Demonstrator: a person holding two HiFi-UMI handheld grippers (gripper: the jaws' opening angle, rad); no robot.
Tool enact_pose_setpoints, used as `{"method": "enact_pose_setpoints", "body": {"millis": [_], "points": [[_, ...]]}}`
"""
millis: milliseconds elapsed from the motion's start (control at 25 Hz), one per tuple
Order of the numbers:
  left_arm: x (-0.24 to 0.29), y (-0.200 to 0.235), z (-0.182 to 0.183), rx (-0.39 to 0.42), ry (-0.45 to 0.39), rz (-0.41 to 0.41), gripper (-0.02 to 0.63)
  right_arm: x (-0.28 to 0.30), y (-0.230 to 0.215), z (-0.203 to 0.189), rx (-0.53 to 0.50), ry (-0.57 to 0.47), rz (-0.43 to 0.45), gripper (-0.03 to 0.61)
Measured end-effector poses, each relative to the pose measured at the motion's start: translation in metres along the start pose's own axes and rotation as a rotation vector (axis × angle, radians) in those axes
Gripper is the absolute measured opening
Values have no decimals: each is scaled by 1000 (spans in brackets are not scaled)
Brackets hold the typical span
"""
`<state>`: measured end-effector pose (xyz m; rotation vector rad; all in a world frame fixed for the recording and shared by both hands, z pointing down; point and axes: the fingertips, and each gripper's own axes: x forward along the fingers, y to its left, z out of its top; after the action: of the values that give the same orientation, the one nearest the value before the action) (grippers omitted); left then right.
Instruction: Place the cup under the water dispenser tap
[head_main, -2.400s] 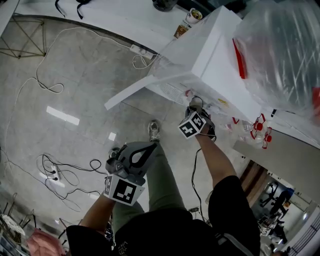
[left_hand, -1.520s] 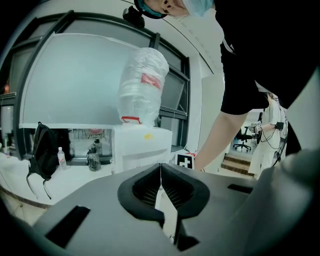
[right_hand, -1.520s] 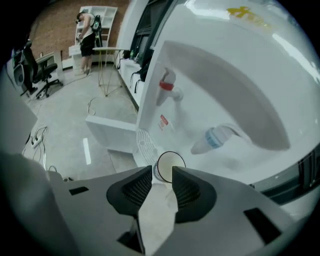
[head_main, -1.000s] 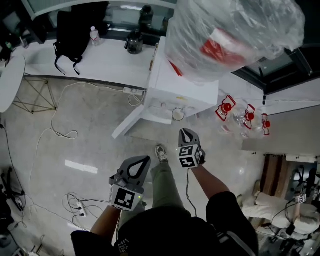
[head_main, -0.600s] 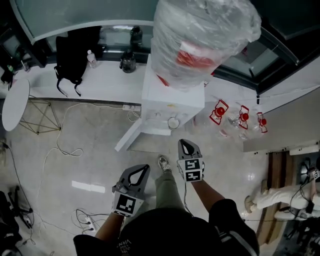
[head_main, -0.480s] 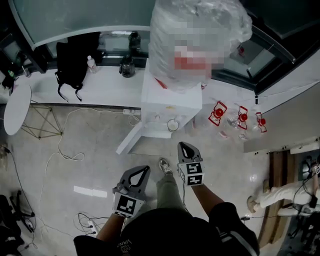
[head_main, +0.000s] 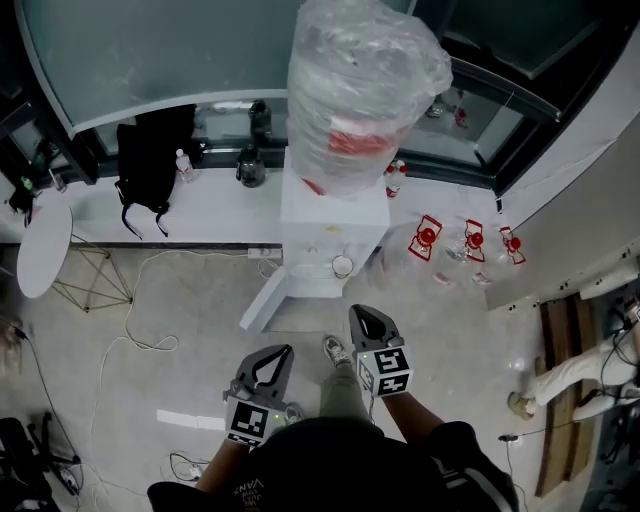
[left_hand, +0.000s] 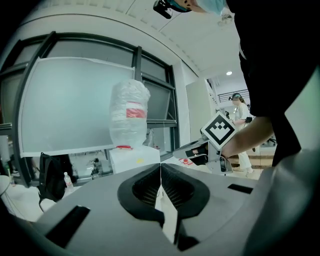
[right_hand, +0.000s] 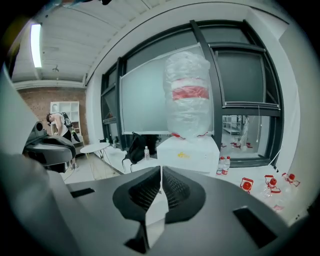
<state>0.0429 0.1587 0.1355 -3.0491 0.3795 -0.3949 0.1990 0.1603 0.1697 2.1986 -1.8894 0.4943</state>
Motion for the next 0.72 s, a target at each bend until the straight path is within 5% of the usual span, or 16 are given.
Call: {"method": "enact_pose_setpoints", "body": {"millis": [720], "points": [[-66, -28, 11, 41, -36, 4, 20, -92, 62, 1, 30, -87, 35, 48]]}}
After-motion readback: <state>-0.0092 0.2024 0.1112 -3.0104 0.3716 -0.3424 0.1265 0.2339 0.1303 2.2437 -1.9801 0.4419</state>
